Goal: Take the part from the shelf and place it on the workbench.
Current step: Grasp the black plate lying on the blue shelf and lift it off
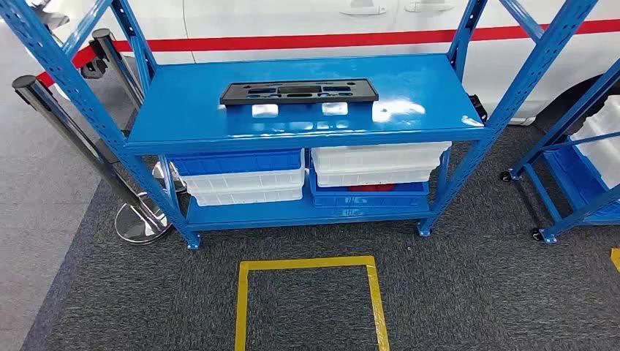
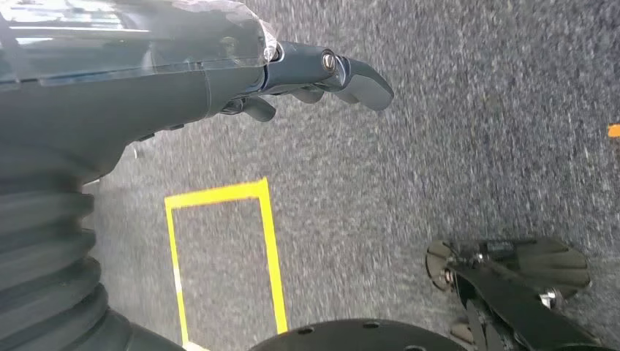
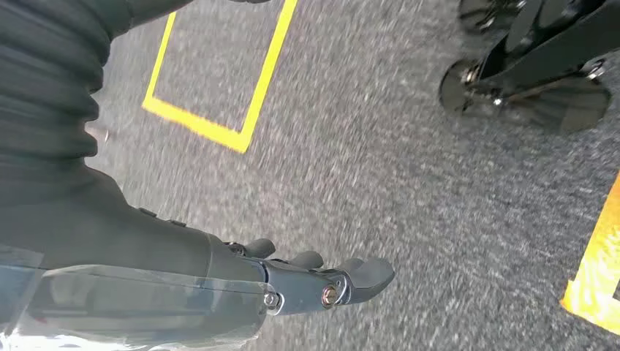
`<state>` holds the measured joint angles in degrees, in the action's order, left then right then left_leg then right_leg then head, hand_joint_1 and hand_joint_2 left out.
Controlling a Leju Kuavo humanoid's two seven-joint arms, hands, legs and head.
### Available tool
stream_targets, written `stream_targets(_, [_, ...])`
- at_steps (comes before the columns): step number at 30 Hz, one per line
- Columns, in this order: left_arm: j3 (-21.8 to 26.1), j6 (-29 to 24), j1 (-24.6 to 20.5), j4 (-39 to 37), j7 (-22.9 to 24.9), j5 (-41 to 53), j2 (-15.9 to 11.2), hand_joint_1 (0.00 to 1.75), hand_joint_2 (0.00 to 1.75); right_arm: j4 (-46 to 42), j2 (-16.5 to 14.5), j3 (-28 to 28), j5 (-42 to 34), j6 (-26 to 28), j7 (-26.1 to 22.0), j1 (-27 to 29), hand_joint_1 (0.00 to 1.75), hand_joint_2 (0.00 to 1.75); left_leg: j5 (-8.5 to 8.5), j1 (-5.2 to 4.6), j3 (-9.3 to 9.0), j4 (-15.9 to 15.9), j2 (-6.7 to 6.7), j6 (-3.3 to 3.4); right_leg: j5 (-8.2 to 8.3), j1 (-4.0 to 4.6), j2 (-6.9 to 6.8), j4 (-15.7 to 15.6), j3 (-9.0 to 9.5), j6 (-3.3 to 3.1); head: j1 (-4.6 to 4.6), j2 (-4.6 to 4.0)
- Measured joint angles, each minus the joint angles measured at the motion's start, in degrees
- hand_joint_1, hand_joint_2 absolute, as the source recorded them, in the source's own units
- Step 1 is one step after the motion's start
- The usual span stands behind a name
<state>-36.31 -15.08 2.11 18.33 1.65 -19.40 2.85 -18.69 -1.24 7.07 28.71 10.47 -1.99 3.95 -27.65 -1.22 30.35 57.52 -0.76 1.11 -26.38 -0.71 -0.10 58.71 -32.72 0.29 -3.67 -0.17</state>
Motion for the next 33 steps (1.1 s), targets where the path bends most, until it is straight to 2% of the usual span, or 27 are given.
stream_targets(2, [-1.4, -0.7, -0.3, -0.2, 0.1, -0.8, 0.1, 0.00, 1.75, 0.2, 0.0, 0.3, 1.2, 0.4, 0.0, -0.2, 0.00, 1.75, 0.00, 0.00, 0.00, 0.0, 0.00, 0.01, 0.00, 0.00, 0.00, 0.0, 0.00, 0.00, 0.00, 0.00])
stream_targets(6, [-6.9, -3.3, -1.1, -1.2, 0.6, -3.8, 0.5, 0.00, 0.00, 0.9, -0.3, 1.0, 6.4, 2.2, -0.1, -1.1, 0.00, 0.00, 0.02, -0.02, 0.01, 0.0, 0.00, 0.04, 0.02, -0.02, 0.00, 0.0, 0.00, 0.03, 0.00, 0.00])
stream_targets(22, [-25.4, -12.5, -4.2, -4.6, 1.2, -15.2, 1.2, 0.00, 0.00, 1.4, -3.2, -0.6, 28.8, 8.1, -4.2, -11.3, 0.00, 0.00, 0.09, -0.04, 0.05, 0.0, 0.00, 0.14, 0.09, -0.03, -0.01, 0.0, 0.01, 0.13, 0.00, 0.00])
stream_targets(33, [-38.0, -17.5, -6.5, -7.3, 5.2, -22.1, 1.2, 0.00, 0.00, -1.6, -4.7, -3.5, 34.9, 11.5, -16.0, -23.7, 0.00, 0.00, 0.26, -0.04, 0.06, 0.1, 0.01, 0.27, 0.20, -0.03, -0.02, 0.0, -0.03, 0.28, 0.00, 0.00])
